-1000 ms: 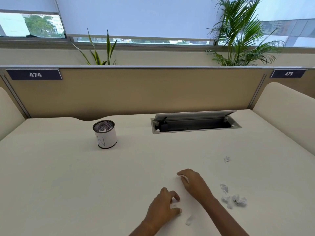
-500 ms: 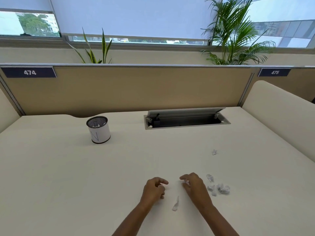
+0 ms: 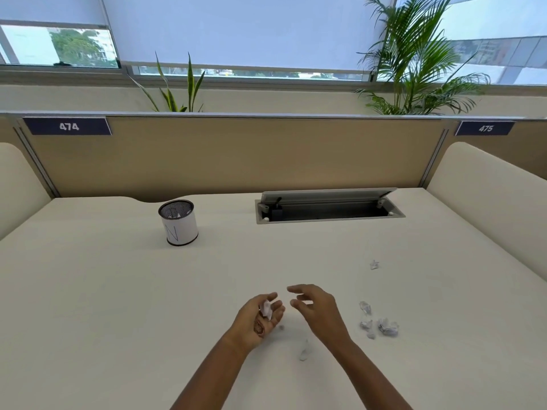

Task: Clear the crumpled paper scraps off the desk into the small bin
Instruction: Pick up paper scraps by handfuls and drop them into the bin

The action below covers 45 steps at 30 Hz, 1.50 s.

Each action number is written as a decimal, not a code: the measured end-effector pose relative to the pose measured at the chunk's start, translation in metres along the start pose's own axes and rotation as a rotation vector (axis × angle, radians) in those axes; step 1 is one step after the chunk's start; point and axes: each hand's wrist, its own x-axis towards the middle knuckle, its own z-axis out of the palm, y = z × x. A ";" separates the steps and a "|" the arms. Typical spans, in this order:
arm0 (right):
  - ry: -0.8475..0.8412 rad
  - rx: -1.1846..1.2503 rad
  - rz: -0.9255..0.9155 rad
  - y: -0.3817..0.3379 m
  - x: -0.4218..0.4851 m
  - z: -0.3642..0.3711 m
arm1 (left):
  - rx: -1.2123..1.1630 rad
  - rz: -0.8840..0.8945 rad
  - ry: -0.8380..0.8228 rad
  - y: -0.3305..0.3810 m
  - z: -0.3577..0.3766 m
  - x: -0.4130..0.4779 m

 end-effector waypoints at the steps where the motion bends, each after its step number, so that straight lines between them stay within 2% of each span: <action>1: 0.005 -0.028 0.019 0.005 -0.001 -0.002 | 0.013 0.024 0.039 0.004 -0.003 0.001; 8: -0.115 -0.280 0.068 0.044 -0.006 0.004 | -0.026 0.188 0.212 0.043 -0.019 0.013; 15: -0.234 -0.419 0.050 0.039 0.010 0.025 | -0.092 0.334 0.276 0.104 -0.014 0.027; 21: -0.294 -0.540 -0.054 0.052 0.038 0.034 | -0.207 0.431 0.270 0.172 -0.001 0.038; 26: -0.216 -0.702 -0.084 0.064 0.053 0.035 | -0.236 0.514 0.304 0.216 0.008 0.050; 32: -0.173 -0.703 -0.065 0.072 0.056 0.039 | -0.167 0.538 0.403 0.251 0.009 0.066; 36: -0.141 -0.661 -0.090 0.078 0.058 0.042 | -0.131 0.533 0.388 0.264 0.013 0.071; 40: -0.108 -0.636 -0.107 0.078 0.060 0.042 | 0.061 0.563 0.425 0.263 0.007 0.082; 43: -0.090 -0.621 -0.121 0.078 0.059 0.042 | 0.452 0.757 0.539 0.235 0.008 0.084; 45: -0.113 -0.600 -0.096 0.078 0.059 0.043 | 0.720 0.871 0.510 0.202 0.005 0.087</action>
